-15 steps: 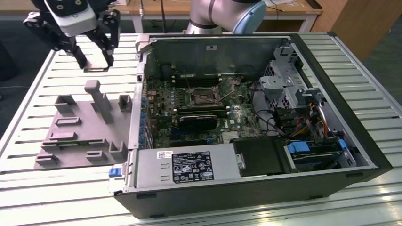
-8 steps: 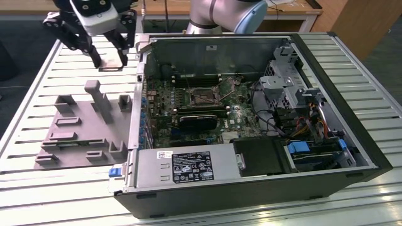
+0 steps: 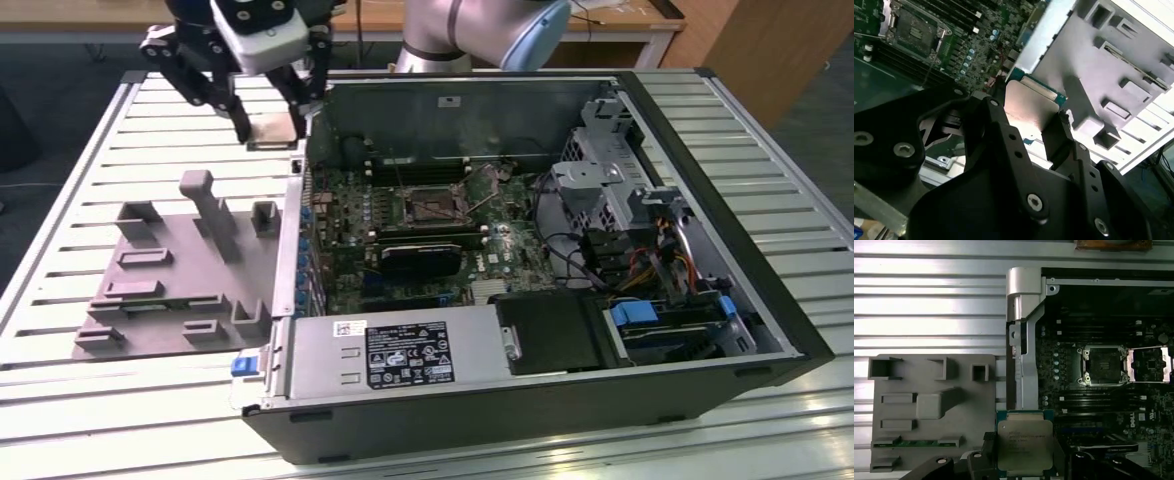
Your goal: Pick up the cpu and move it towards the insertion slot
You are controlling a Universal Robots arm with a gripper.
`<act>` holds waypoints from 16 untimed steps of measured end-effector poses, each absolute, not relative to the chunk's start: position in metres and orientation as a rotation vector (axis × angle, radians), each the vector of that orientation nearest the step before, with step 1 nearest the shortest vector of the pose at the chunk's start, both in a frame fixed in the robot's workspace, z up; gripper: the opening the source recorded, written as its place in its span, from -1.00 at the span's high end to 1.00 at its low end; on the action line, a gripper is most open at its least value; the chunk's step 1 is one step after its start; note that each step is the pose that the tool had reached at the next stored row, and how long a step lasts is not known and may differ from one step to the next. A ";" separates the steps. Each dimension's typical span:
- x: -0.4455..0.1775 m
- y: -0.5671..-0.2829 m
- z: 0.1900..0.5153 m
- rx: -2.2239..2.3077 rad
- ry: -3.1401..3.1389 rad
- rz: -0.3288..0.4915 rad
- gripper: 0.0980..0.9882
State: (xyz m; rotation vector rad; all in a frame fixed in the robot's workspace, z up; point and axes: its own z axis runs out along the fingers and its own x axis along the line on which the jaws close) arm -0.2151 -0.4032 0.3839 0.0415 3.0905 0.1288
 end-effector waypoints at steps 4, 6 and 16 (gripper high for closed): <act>-0.198 -0.403 0.384 0.041 3.091 0.129 0.01; -0.190 -0.403 0.384 0.042 3.091 0.129 0.01; -0.144 -0.403 0.384 0.042 3.092 0.129 0.01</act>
